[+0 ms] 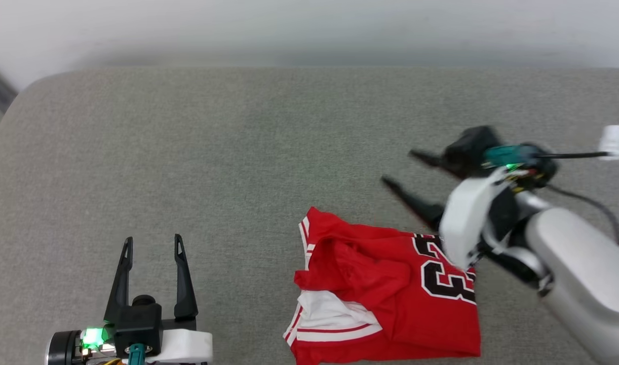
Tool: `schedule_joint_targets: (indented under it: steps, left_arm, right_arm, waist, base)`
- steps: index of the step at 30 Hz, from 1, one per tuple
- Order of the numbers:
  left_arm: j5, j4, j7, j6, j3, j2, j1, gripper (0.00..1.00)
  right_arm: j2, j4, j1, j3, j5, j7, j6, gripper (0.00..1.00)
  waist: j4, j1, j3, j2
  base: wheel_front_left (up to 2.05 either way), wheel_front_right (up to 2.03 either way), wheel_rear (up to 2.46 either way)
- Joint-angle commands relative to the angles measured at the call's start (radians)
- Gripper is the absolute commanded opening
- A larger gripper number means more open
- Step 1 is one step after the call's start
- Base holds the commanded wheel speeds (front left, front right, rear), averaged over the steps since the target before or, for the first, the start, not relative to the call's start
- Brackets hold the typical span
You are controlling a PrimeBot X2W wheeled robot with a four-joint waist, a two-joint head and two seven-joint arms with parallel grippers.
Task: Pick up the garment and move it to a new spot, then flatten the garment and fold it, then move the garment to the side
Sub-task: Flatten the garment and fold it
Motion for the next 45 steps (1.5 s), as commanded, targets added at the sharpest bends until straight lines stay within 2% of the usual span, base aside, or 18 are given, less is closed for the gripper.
schedule_joint_targets:
  steps: [1, 8, 10, 11, 12, 15, 20, 27, 37, 45]
  left_arm:
    - [0.005, -0.005, -0.005, -0.004, 0.003, 0.004, 0.008, 1.00]
    - [0.006, -0.013, -0.005, -0.006, 0.013, 0.004, 0.023, 1.00]
    - [0.006, -0.012, -0.005, -0.010, 0.012, 0.001, 0.027, 1.00]
    - [0.007, -0.011, -0.005, -0.012, 0.011, 0.000, 0.028, 1.00]
    - [0.007, -0.010, -0.005, -0.014, 0.010, -0.001, 0.033, 1.00]
    - [0.004, -0.010, -0.005, -0.017, 0.012, -0.004, 0.036, 1.00]
    - [0.003, -0.007, -0.005, -0.025, 0.012, -0.005, 0.040, 1.00]
    - [0.001, 0.001, -0.005, -0.040, 0.010, -0.009, 0.049, 1.00]
    - [-0.009, 0.010, -0.005, -0.066, 0.018, -0.020, 0.088, 1.00]
    - [-0.004, 0.019, -0.005, -0.086, 0.024, -0.026, 0.116, 1.00]
  right_arm:
    - [-0.004, -0.007, 0.031, -0.062, -0.041, -0.067, -0.001, 1.00]
    - [0.078, -0.012, 0.177, -0.443, -0.276, -0.400, -0.001, 1.00]
    - [0.132, -0.015, 0.261, -0.574, -0.366, -0.498, -0.001, 1.00]
    - [0.143, -0.026, 0.281, -0.612, -0.398, -0.522, -0.001, 1.00]
    - [0.189, -0.051, 0.355, -0.707, -0.445, -0.554, -0.001, 1.00]
    - [0.228, -0.082, 0.422, -0.775, -0.474, -0.564, -0.001, 1.00]
    - [0.296, -0.186, 0.527, -0.843, -0.505, -0.565, -0.001, 1.00]
    - [0.362, -0.251, 0.673, -0.862, -0.534, -0.565, -0.001, 1.00]
    - [0.408, -0.261, 0.841, -0.855, -0.531, -0.565, -0.001, 1.00]
    - [0.418, -0.265, 0.894, -0.855, -0.526, -0.565, -0.001, 1.00]
  waist:
    - [-0.017, -0.0001, -0.015, 0.0000]
    - [-0.041, -0.0001, -0.028, 0.0000]
    - [-0.047, -0.0001, -0.033, 0.0000]
    - [-0.049, -0.0001, -0.034, 0.0000]
    - [-0.052, -0.0001, -0.038, 0.0000]
    - [-0.056, -0.0001, -0.041, 0.0000]
    - [-0.055, -0.0001, -0.046, 0.0000]
    - [-0.051, -0.0001, -0.068, 0.0000]
    - [-0.042, -0.0001, -0.118, 0.0000]
    - [-0.041, -0.0001, -0.142, 0.0000]
  base:
    - [0.00, 0.00, 0.00]
    - [0.00, 0.00, 0.00]
    - [0.00, 0.00, 0.00]
    - [0.00, 0.00, 0.00]
    - [0.00, 0.00, 0.00]
    - [0.00, 0.00, 0.00]
    - [0.00, 0.00, 0.00]
    - [0.00, 0.00, 0.00]
    - [0.00, 0.00, 0.00]
    - [0.00, 0.00, 0.00]
